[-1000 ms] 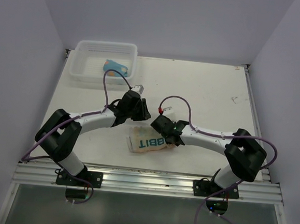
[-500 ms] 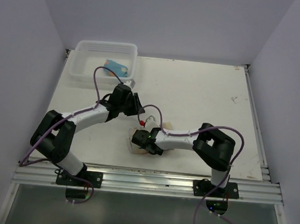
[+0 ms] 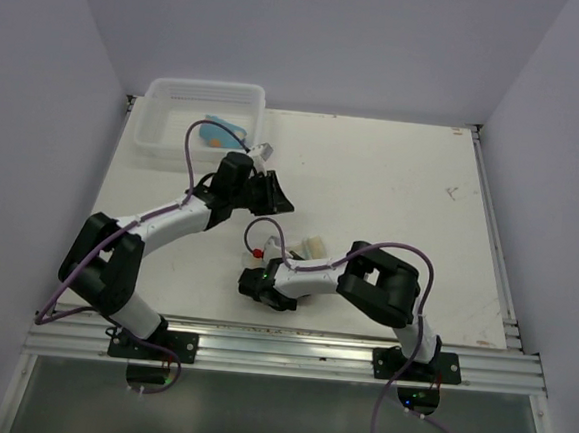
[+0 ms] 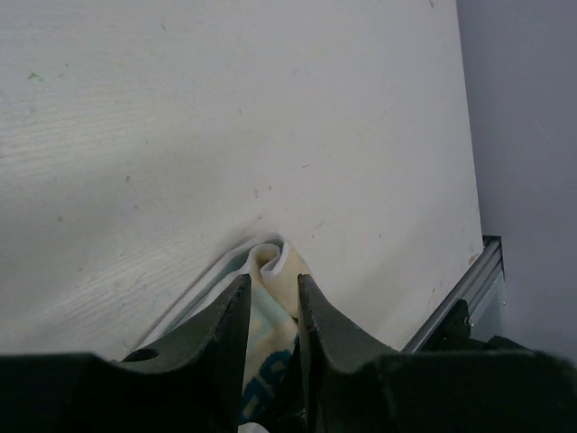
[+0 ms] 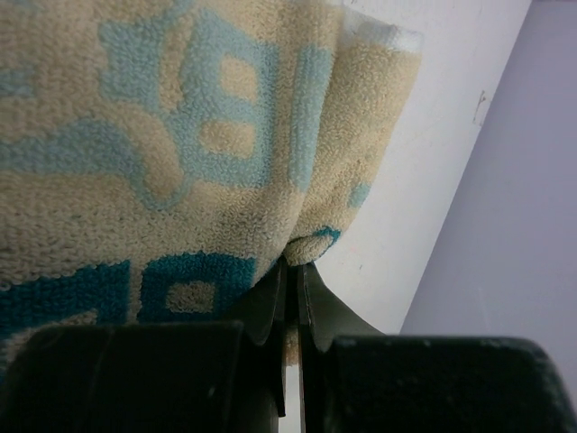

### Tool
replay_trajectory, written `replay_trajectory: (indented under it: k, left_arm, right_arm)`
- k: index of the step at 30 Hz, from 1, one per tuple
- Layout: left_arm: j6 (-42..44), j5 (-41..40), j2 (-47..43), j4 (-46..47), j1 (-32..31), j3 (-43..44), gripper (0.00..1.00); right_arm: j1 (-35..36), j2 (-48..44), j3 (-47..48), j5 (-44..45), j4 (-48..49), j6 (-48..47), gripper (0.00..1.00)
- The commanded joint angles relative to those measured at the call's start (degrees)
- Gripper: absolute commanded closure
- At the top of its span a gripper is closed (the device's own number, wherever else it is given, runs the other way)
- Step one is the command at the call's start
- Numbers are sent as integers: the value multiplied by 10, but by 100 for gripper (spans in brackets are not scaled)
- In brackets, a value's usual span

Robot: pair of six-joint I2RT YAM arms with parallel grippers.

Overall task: Roll the towels
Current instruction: Roll the towel

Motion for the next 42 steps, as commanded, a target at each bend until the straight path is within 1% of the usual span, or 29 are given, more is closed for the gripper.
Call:
replay_trajectory:
  k: [1,4,7,22,34,38,42]
  left_arm:
    - [-19,88,9,85,-3,7,69]
    - [-38,129,23,126,-10,-2,70]
    - [-43,154,47,152,-24,1,70]
    - [-67,239,160,227,-55,18,73]
    - [-60,235,210,240,-79,7,75]
    - [-36,226,232,218,-78,7,75]
    - [-26,213,246,209,-63,-3,77]
  right_arm:
    - [5,22,14,-9,-1,1,100]
    - [7,29,14,-9,4,-6,100]
    - [9,30,14,-7,16,-16,100]
    - [11,44,0,-16,47,-23,100]
    - [11,55,6,-28,59,-27,100]
    - [11,55,3,-25,60,-28,100]
    - [10,44,-9,-19,67,-14,100]
